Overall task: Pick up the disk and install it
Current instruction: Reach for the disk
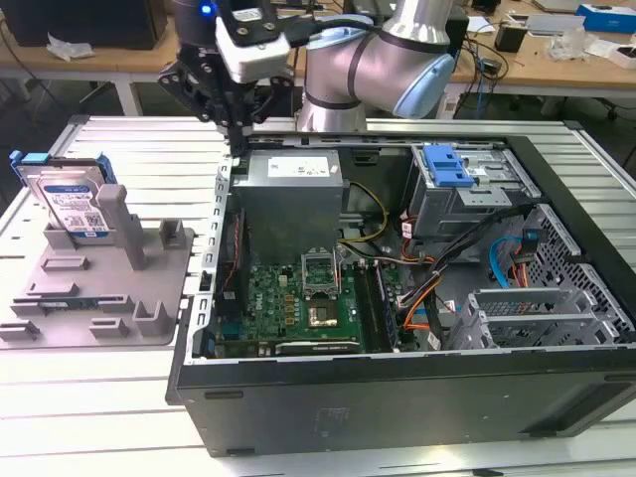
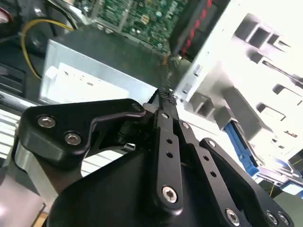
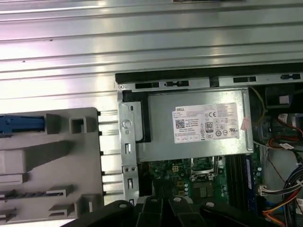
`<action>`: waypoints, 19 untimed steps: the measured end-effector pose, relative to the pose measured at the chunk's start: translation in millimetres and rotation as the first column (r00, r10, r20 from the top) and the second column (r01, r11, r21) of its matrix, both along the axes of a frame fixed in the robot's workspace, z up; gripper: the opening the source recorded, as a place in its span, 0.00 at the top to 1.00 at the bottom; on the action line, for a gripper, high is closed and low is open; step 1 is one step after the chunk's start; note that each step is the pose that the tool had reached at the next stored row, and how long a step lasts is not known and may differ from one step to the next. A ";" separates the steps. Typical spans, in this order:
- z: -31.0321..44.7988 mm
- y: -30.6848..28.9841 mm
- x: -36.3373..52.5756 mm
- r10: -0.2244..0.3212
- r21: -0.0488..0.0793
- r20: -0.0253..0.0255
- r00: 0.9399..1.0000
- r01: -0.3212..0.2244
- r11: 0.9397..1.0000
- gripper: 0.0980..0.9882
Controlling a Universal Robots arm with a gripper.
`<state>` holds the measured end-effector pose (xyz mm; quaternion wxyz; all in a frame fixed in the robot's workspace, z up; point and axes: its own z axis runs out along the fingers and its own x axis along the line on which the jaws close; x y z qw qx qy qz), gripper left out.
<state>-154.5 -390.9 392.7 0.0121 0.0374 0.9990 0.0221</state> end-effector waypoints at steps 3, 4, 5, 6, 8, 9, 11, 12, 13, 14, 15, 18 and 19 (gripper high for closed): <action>-0.4 5.7 -25.3 0.000 0.000 0.000 1.000 0.000 1.000 0.99; -0.5 6.6 -29.5 0.000 0.000 0.000 1.000 0.000 1.000 0.99; -0.6 7.9 -36.4 0.000 0.000 -0.001 1.000 0.000 1.000 0.99; -0.6 8.6 -40.7 0.000 0.000 -0.001 1.000 0.000 1.000 0.99; -0.7 10.2 -49.7 0.000 0.000 -0.003 1.000 0.000 1.000 0.99; -0.7 11.3 -55.7 0.000 0.000 -0.003 1.000 0.000 1.000 0.99; -0.9 13.5 -64.6 0.000 0.000 -0.004 1.000 0.000 1.000 0.99; -1.1 15.1 -70.5 0.000 0.000 -0.004 1.000 0.000 1.000 0.99; -1.2 16.5 -75.9 0.000 0.001 -0.004 1.000 0.000 1.000 0.99; -1.4 18.3 -82.6 0.000 0.001 -0.003 1.000 0.000 1.000 0.99; -1.4 19.3 -86.5 0.000 0.001 -0.004 1.000 0.000 1.000 0.99; -1.6 22.6 -98.1 0.000 0.001 -0.004 1.000 0.000 1.000 0.99; -1.7 23.7 -102.0 0.000 0.001 -0.004 1.000 0.000 1.000 0.99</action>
